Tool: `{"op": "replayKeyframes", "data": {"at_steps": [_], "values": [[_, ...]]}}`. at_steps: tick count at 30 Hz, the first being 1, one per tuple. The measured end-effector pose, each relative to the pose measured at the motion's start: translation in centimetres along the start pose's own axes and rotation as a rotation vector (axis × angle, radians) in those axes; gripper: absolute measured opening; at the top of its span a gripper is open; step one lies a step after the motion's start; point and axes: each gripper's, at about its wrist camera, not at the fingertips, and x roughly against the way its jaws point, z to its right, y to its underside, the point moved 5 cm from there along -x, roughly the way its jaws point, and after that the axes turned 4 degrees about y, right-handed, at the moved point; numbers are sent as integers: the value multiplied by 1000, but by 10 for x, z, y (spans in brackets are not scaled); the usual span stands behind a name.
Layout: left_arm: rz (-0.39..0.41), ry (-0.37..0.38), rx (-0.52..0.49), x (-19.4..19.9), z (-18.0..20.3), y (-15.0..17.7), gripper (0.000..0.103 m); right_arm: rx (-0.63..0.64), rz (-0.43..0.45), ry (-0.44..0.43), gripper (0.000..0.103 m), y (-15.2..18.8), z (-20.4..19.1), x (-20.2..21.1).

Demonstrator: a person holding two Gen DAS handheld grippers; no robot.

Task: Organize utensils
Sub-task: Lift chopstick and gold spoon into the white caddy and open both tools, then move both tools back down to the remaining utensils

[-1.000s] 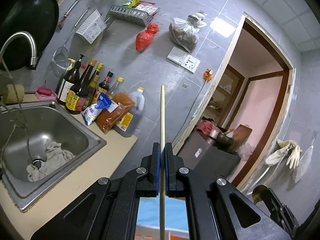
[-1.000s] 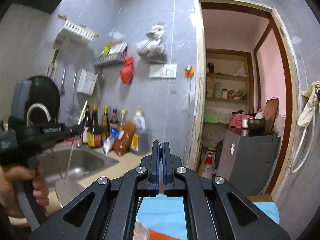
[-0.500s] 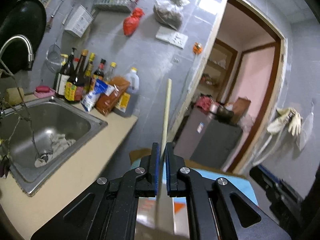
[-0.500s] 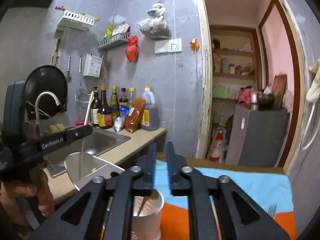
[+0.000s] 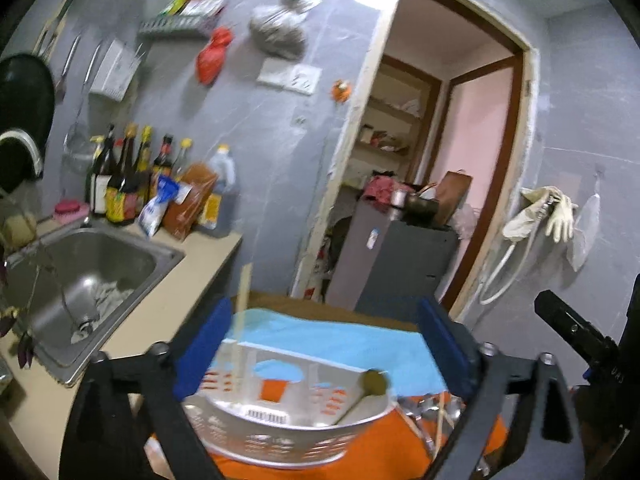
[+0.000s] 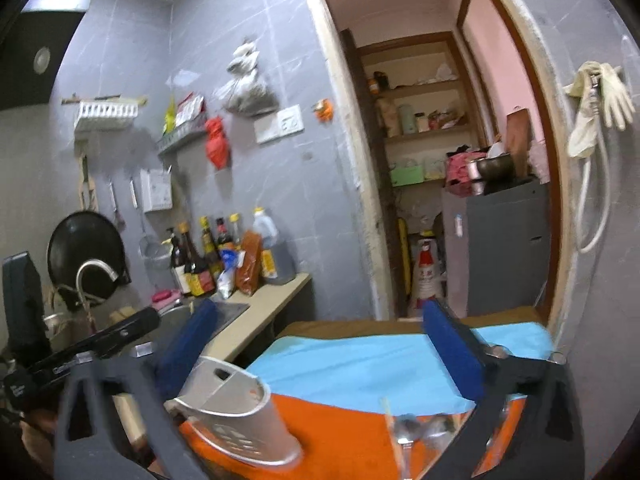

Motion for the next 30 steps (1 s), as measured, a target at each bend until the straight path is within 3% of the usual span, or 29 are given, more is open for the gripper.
{"op": "replayKeyframes", "data": {"at_steps": [7, 13, 20, 24, 27, 30], "values": [[-7, 141, -99, -8, 72, 3, 94, 34, 41, 48, 103, -20, 50, 45], [-23, 203, -144, -21, 123, 20, 94, 86, 48, 104, 103, -27, 87, 77], [-98, 191, -159, -45, 156, 59, 94, 72, -2, 165, 103, -3, 128, 87], [-198, 174, -170, -69, 168, 90, 94, 40, -68, 196, 103, 24, 157, 77], [-262, 137, -160, -88, 170, 108, 94, 11, -119, 204, 103, 42, 176, 66], [-310, 54, -146, -108, 166, 126, 94, -25, -196, 207, 103, 60, 196, 47]]}}
